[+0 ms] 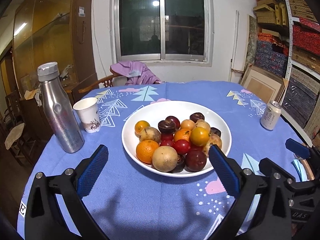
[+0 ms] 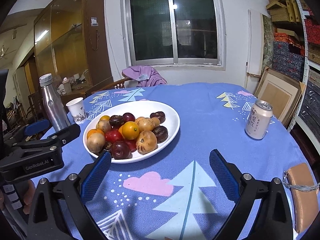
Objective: Organize fruits
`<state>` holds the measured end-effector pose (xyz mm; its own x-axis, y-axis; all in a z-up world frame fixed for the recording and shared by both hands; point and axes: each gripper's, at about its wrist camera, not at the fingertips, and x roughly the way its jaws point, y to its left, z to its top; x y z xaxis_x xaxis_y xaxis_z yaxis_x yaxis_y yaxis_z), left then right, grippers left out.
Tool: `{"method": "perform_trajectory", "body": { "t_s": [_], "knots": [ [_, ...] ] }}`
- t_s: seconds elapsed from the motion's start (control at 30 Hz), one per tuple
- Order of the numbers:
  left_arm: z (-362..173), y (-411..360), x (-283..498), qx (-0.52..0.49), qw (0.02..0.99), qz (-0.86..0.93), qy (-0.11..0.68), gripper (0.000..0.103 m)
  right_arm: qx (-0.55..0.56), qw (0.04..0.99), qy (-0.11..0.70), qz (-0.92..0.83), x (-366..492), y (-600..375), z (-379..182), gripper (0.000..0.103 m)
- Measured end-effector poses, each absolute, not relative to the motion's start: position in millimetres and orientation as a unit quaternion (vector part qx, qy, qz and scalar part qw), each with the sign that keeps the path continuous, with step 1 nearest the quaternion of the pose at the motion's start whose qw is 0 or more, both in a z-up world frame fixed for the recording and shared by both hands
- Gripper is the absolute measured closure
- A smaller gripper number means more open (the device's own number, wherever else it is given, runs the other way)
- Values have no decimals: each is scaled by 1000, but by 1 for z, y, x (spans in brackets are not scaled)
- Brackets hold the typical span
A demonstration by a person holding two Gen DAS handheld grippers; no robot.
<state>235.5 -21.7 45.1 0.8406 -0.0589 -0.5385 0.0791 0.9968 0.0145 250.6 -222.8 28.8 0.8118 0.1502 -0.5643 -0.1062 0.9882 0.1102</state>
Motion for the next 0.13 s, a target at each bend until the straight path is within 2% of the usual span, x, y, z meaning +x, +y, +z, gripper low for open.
{"method": "perform_trajectory", "body": {
  "t_s": [0.13],
  "knots": [
    [45, -23, 236, 23, 959, -32, 280, 4, 35, 951, 299, 69, 250, -222, 29, 4]
  ]
}}
